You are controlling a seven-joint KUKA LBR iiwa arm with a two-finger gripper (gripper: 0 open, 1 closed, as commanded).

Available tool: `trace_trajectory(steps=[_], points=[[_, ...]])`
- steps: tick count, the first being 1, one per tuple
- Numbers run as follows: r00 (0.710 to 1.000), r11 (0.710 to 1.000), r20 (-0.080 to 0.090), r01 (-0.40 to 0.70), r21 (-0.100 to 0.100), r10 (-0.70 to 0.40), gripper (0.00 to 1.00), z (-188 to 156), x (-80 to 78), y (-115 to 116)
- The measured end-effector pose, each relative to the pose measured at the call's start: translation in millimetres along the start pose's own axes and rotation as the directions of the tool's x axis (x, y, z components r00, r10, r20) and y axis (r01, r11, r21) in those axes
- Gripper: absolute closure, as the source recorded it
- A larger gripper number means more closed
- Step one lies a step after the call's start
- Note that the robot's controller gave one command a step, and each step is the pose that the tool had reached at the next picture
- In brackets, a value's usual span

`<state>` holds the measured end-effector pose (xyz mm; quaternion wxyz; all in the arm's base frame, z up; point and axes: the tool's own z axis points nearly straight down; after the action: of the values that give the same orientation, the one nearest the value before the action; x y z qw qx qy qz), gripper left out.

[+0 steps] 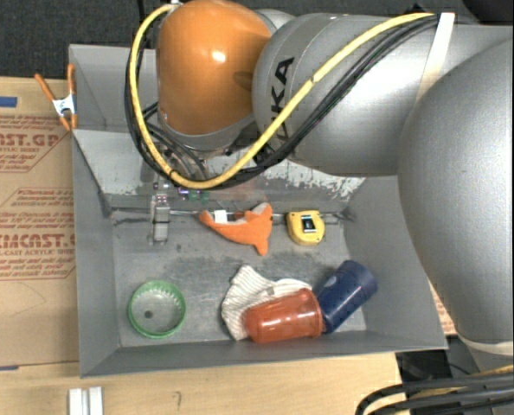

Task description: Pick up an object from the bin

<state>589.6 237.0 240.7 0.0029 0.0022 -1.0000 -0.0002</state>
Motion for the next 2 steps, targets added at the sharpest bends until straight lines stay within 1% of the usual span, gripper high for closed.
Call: trace_trajectory(steps=[1,2], points=[[1.000,1.000,0.008,-0.003,-0.002,0.003,0.00,-5.4,-1.7,-1.5],[0.995,0.995,0.011,0.099,0.000,-0.099,0.00,38.5,5.7,-17.1]])
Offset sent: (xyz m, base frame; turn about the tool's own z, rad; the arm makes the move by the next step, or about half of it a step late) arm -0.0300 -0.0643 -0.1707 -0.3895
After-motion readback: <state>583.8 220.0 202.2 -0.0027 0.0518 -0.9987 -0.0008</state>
